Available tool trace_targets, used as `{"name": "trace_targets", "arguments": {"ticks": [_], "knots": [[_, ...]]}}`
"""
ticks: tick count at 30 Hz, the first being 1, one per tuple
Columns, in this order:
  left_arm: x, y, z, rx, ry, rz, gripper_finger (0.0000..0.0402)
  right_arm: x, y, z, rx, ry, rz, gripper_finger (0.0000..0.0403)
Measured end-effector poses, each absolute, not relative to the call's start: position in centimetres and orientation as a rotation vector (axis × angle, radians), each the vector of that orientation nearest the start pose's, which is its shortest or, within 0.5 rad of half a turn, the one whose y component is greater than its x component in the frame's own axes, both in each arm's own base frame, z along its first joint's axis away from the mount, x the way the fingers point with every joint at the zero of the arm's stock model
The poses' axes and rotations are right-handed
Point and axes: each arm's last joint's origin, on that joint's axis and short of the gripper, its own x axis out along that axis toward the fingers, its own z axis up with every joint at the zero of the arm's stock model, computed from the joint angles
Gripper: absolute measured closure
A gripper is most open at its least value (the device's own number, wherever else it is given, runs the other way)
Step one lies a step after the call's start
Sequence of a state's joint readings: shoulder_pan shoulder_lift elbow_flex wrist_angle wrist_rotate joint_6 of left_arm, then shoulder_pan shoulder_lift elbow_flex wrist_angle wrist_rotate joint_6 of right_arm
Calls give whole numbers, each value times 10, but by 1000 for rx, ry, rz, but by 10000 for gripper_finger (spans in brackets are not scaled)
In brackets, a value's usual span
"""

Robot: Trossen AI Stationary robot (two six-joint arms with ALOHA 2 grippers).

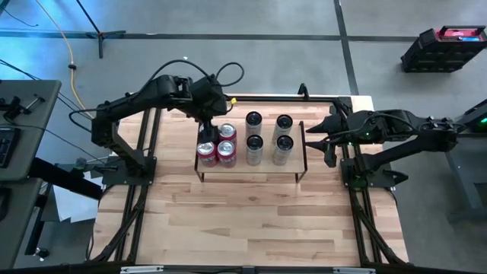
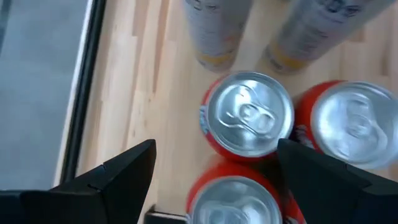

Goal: Place canned beverage on shelf
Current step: Adjust the soda cans on the shelf

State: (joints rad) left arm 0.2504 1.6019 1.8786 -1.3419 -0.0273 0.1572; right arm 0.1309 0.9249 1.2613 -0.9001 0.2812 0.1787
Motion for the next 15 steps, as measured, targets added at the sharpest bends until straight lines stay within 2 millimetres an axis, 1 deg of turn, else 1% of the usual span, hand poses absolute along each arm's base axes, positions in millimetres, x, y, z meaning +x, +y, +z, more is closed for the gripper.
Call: {"name": "trace_targets", "arguments": {"ticks": [5, 15], "knots": [[295, 80, 396, 23, 1120, 173, 76, 153, 12, 401, 58, 537, -195, 219], [294, 78, 398, 36, 1110, 137, 76, 153, 12, 401, 58, 537, -195, 219]]}}
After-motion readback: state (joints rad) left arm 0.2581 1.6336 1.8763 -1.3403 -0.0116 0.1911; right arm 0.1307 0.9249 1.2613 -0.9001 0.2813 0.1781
